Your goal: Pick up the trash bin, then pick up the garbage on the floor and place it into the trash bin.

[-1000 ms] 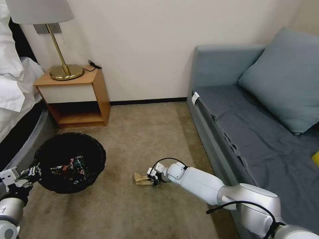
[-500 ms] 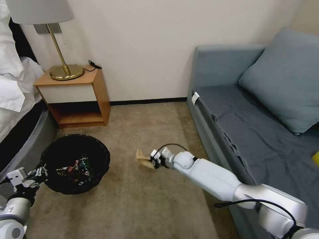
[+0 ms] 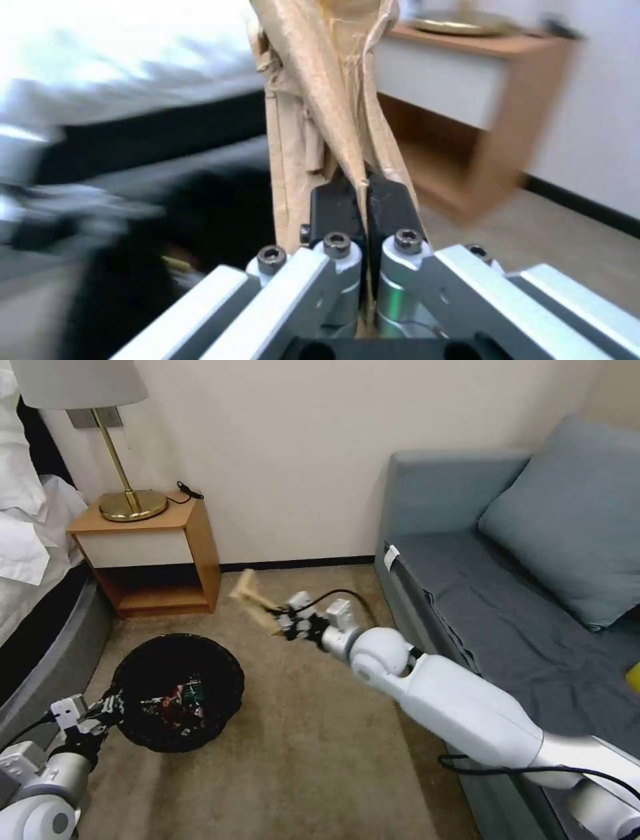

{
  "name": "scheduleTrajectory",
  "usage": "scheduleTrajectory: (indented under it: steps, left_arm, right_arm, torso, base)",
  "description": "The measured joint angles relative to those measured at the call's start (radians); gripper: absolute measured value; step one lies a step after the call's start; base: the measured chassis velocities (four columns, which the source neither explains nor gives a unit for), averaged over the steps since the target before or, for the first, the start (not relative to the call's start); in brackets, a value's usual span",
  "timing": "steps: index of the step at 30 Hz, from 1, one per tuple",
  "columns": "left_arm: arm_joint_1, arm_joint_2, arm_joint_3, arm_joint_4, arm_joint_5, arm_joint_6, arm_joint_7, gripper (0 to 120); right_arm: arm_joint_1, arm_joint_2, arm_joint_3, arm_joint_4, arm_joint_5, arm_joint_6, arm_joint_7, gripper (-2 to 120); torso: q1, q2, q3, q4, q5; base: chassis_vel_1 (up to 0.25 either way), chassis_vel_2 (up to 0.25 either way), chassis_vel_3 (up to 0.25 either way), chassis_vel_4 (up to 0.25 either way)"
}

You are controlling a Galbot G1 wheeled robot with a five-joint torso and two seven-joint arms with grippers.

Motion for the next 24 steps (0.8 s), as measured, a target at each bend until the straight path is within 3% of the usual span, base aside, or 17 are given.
scheduleTrajectory:
  steps: [5,10,19,24]
  left_arm:
    - [0.007,-0.008,0.015,-0.02,-0.002,0.005,0.003,5]
    - [0.018,-0.012,0.02,-0.051,-0.021,0.011,0.006,5]
    - [0.029,-0.011,0.015,-0.074,-0.048,0.018,0.007,5]
    - [0.035,-0.008,0.017,-0.079,-0.053,0.021,0.008,5]
  right_arm:
    - [-0.01,0.043,-0.069,0.027,-0.008,-0.006,0.016,0]
    - [-0.077,0.081,-0.126,0.001,-0.095,-0.013,0.019,0]
    - [-0.125,0.075,-0.138,-0.034,-0.18,-0.029,0.027,1]
    - [-0.141,0.053,-0.131,-0.022,-0.206,-0.061,0.037,22]
  torso:
    - [0.0,0.0,0.0,0.0001,0.0]
    - [0.0,0.0,0.0,-0.0001,-0.0001]
    - [0.0,0.0,0.0,-0.0001,-0.0001]
    - [0.0,0.0,0.0,-0.0002,0.0001]
  base:
    - [0.0,0.0,0.0,0.0]
    - [0.0,0.0,0.0,0.0]
    - [0.0,0.0,0.0,0.0]
    - [0.0,0.0,0.0,0.0]
